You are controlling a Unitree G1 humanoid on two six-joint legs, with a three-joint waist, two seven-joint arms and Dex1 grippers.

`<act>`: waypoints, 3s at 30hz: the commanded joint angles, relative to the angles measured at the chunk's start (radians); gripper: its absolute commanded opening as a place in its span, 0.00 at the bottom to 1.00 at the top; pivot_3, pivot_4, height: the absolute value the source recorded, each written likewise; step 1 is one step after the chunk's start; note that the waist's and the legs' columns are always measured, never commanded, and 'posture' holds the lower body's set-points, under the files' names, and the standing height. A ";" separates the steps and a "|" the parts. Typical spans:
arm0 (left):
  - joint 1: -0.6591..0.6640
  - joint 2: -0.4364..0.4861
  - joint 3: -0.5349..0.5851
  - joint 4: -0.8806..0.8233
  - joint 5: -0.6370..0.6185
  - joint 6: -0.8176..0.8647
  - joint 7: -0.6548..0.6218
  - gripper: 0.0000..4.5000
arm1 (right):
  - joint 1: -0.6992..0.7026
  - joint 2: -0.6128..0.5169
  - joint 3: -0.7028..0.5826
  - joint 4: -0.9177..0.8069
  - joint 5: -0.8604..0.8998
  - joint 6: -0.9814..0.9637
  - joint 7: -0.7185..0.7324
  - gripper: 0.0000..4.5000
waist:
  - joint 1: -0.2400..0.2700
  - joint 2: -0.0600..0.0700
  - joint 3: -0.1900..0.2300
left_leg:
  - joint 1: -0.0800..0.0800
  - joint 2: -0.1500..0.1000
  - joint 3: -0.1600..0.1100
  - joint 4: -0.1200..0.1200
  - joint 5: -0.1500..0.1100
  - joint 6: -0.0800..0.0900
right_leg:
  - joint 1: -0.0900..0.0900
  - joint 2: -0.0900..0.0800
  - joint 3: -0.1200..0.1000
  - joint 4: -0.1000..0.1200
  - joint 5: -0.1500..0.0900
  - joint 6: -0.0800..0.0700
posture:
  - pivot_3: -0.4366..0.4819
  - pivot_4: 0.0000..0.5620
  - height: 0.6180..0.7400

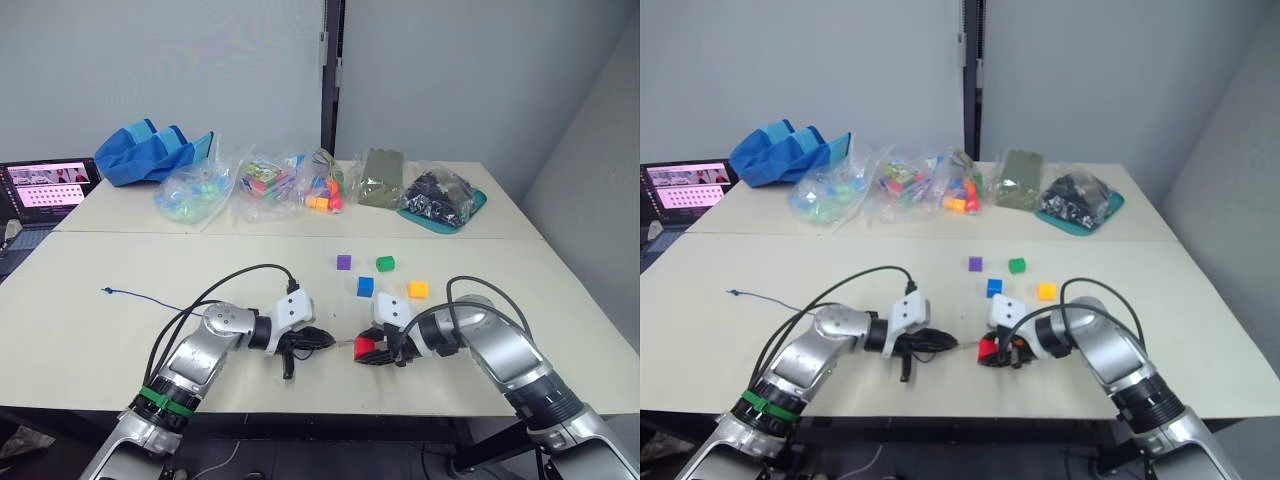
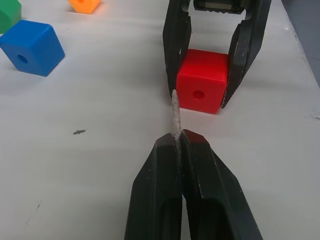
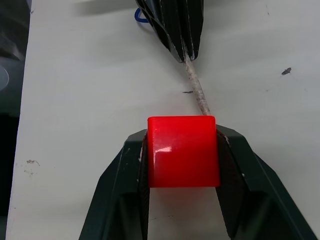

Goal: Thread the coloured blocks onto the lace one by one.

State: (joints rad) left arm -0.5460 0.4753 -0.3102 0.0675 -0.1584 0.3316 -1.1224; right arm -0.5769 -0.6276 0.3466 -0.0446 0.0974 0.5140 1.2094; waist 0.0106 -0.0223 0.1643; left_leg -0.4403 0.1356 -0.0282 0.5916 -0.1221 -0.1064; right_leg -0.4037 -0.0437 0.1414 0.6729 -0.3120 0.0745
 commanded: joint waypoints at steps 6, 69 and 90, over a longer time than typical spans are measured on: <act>-0.008 -0.008 -0.010 -0.035 -0.039 0.007 -0.055 0.00 | -0.012 0.017 -0.004 -0.035 0.009 0.004 -0.023 0.26 | -0.001 0.000 0.000 | 0.000 0.000 0.000 0.000 0.000 0.000 | 0.000 0.000 0.000 0.000 0.000 0.000 | 0.48 0.27 0.81; -0.013 0.051 -0.007 -0.004 -0.001 0.006 -0.092 0.00 | -0.015 0.057 0.026 -0.017 0.004 -0.014 -0.029 0.26 | -0.002 0.000 0.000 | 0.000 0.000 0.000 0.000 0.000 0.000 | -0.001 0.000 0.000 0.000 0.000 0.000 | 0.48 0.27 0.81; -0.063 -0.012 -0.005 0.029 0.001 0.027 -0.089 0.52 | -0.011 0.066 -0.018 -0.069 0.078 0.093 -0.018 0.57 | -0.001 0.000 0.000 | 0.000 0.000 0.000 0.000 0.000 0.000 | 0.000 0.000 0.000 0.000 0.000 0.000 | 0.48 0.27 0.81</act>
State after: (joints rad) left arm -0.5892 0.4545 -0.3349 0.1266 -0.1402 0.3731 -1.2009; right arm -0.5791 -0.5599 0.3547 -0.0608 0.1350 0.5831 1.1801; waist 0.0095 -0.0222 0.1643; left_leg -0.4405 0.1356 -0.0282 0.5914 -0.1221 -0.1065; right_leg -0.4042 -0.0436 0.1414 0.6732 -0.3118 0.0748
